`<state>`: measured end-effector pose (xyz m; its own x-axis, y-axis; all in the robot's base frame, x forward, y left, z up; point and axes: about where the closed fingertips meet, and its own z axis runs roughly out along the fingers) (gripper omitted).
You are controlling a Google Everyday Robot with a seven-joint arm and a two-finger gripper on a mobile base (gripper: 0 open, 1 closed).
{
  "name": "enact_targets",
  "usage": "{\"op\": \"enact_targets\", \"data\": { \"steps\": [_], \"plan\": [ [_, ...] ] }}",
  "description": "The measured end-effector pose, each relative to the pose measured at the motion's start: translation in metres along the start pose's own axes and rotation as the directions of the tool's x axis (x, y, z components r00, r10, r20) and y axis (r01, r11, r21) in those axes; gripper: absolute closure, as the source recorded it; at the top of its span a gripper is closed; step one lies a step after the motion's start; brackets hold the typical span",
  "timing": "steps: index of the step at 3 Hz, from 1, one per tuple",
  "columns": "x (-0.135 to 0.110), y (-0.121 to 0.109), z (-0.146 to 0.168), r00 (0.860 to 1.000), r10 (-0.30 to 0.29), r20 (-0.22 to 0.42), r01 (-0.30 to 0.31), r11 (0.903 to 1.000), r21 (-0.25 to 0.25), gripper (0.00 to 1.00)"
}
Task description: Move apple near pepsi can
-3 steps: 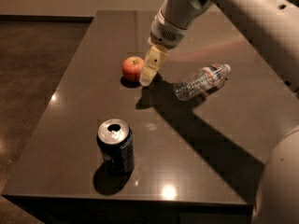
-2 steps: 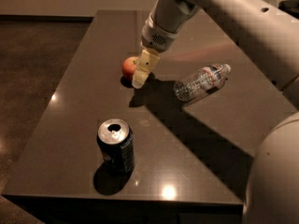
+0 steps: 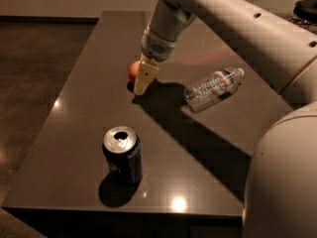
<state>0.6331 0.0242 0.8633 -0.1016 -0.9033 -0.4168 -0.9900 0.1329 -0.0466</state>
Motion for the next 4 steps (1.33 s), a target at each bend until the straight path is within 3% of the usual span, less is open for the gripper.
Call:
{"op": "enact_targets", "data": {
  "steps": [2,3,4],
  "plan": [
    [0.001,0.013,-0.007,0.999,-0.042,-0.020,0.042,0.9989,0.018,0.72],
    [0.025,0.058,-0.035,0.996,-0.089,-0.016,0.090,0.9959,0.014,1.00],
    [0.050,0.088,-0.052,0.996,-0.092,0.004,0.092,0.9956,-0.015,1.00]
  ]
}}
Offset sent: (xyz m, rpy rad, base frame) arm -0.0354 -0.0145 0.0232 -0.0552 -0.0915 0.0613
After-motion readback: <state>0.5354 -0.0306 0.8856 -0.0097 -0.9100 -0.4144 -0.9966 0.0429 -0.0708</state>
